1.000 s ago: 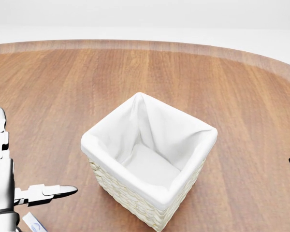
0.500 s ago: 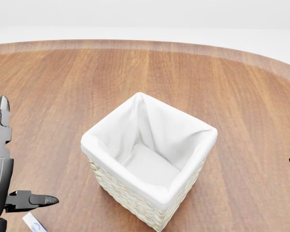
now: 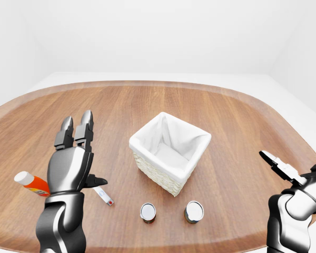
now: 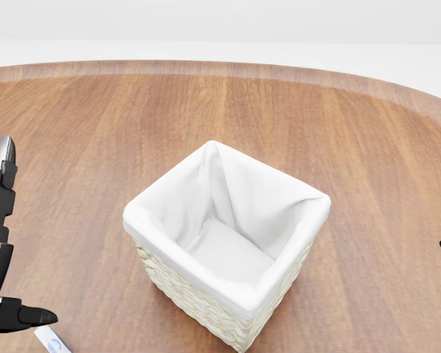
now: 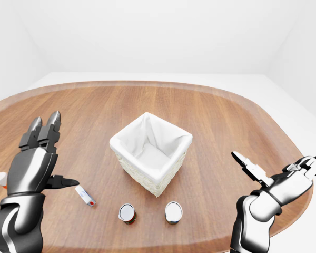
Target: Pick up the alphabet soup and the cream cheese box, and put them in the basket.
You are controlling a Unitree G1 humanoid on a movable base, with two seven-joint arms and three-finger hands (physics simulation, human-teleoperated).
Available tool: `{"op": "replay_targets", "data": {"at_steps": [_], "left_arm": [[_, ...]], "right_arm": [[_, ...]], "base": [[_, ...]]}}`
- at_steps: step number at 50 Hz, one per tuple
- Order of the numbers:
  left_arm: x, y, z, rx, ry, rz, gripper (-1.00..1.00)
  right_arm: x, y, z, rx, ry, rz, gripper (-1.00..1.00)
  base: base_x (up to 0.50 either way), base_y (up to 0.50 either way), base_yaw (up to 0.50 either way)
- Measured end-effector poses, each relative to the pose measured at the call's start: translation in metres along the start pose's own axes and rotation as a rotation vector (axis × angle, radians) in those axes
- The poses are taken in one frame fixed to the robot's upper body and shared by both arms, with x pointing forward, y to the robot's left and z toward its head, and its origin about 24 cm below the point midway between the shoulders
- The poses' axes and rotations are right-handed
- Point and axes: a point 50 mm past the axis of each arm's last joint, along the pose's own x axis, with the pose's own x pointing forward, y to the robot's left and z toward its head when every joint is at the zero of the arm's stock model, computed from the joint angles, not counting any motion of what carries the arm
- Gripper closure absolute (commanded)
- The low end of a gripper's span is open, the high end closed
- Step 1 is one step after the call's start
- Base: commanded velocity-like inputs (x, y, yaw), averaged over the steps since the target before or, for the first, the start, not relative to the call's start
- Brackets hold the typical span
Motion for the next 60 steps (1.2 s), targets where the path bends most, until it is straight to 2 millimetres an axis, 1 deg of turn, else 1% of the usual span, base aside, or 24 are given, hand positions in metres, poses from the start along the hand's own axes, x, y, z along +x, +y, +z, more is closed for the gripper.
{"op": "replay_targets", "data": {"at_steps": [8,15,30,37,46,60], "left_arm": [[-0.002,0.002,-0.001,0.064,-0.019,-0.017,-1.0],[-0.006,-0.002,-0.002,0.121,-0.045,-0.057,-1.0],[-0.012,-0.011,-0.019,0.164,0.029,-0.125,-1.0],[-0.016,-0.016,-0.029,0.18,0.071,-0.157,-1.0],[-0.023,-0.026,-0.035,0.206,0.105,-0.2,-1.0],[-0.032,-0.041,-0.038,0.249,0.124,-0.251,-1.0]], "right_arm": [[0.0,0.0,0.0,-0.002,0.001,0.0,-1.0],[0.0,0.0,0.0,-0.003,-0.001,0.001,-1.0],[0.0,0.001,0.0,-0.006,-0.001,0.002,-1.0],[0.0,0.001,0.0,-0.007,-0.003,0.003,-1.0],[0.001,0.001,0.0,-0.004,-0.001,0.002,-1.0],[0.001,0.0,0.001,0.012,0.0,-0.001,-1.0]], "base": [[0.0,0.0,0.0],[0.0,0.0,0.0],[0.0,0.0,0.0],[0.0,0.0,0.0],[0.0,0.0,0.0],[0.0,0.0,0.0]]}}
